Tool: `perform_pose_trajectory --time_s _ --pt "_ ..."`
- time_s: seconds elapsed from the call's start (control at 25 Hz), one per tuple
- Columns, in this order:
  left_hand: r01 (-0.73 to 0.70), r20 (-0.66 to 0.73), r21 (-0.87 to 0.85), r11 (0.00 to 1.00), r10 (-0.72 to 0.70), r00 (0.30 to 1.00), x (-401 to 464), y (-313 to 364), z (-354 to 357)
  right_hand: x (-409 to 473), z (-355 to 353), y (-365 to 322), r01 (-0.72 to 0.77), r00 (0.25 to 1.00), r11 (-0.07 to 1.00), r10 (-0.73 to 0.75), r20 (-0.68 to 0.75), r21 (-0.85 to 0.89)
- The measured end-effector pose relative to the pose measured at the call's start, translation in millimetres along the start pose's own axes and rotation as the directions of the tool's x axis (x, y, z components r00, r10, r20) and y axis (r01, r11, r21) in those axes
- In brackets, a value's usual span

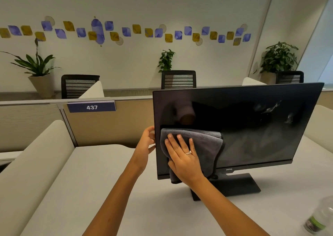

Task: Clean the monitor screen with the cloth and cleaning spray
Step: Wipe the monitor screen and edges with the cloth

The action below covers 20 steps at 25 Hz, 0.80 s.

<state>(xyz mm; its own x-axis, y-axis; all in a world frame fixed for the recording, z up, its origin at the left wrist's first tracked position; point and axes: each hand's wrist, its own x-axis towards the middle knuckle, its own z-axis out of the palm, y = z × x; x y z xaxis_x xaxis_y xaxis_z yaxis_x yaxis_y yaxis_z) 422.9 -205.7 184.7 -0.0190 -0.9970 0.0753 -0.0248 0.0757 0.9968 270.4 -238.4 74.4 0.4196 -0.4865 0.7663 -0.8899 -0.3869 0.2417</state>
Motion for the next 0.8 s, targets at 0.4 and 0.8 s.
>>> perform_pose_trajectory --time_s 0.4,0.8 --pt "-0.107 0.016 -0.008 0.994 0.107 0.994 -2.1 -9.8 -10.5 114.6 -44.4 -16.8 -0.133 0.981 0.983 0.149 -0.127 0.129" --pt "-0.113 -0.022 -0.076 0.991 0.111 0.994 -1.0 -16.3 -9.1 86.7 -24.6 -25.1 -0.104 0.980 0.983 0.127 -0.154 0.151"
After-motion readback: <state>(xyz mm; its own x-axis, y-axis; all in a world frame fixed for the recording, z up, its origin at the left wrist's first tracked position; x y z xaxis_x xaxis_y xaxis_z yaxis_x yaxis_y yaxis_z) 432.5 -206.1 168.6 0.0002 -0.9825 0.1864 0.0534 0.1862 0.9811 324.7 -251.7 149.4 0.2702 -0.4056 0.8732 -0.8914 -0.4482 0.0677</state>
